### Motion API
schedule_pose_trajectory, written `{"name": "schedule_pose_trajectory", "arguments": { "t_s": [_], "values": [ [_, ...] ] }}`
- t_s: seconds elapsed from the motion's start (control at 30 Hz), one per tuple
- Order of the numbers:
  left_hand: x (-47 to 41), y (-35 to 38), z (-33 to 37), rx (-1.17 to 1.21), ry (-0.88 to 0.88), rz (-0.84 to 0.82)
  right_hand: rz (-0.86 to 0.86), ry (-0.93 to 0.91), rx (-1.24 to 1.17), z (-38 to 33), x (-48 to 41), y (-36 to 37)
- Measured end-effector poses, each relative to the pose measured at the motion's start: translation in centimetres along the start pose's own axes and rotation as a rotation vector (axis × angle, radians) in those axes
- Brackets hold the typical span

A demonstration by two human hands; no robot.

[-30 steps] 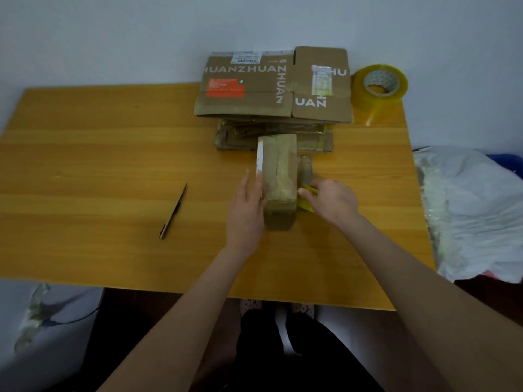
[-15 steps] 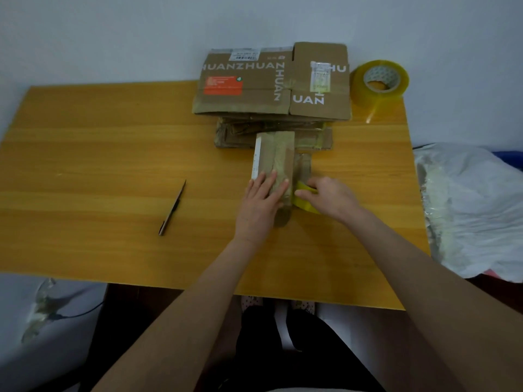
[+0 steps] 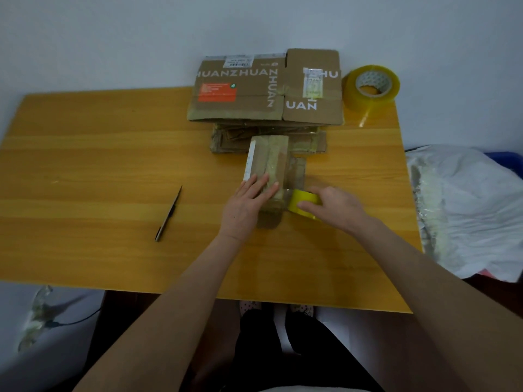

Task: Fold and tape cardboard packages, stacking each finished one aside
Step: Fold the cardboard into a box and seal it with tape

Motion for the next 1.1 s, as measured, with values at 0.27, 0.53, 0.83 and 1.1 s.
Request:
{"name": "schedule_pose_trajectory", "arguments": {
  "t_s": [0.27,0.53,0.83,1.1],
  "values": [
    [-0.1,-0.3,-0.4,0.002,-0.017,-0.031,0.043,0.073,0.121,-0.5,0.3,-0.3],
    [0.2,-0.2,-1.2,0.053,-0.112,-0.056,0.027,0.129,-0.066,1.5,0.2,1.0],
    [0.5,-0.7,-1.6,-0.006,-0.192,-0.06,0.189,0.174,0.003,-0.2,-0.1,-0.4],
    [2.5,-1.9,-2.9,0.125,-0.268,-0.063,0.209,0.167,0.029,-1.8,-0.1,0.1]
  ]
}}
Point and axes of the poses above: each hand's wrist, its own x-axis away from the middle knuckle, its own y-axis out of the palm, z = x × y, the point moved 7 cm from there along -x, towards the middle knuckle, and after that the axes turned 5 degrees about z, right-handed, at the moved point
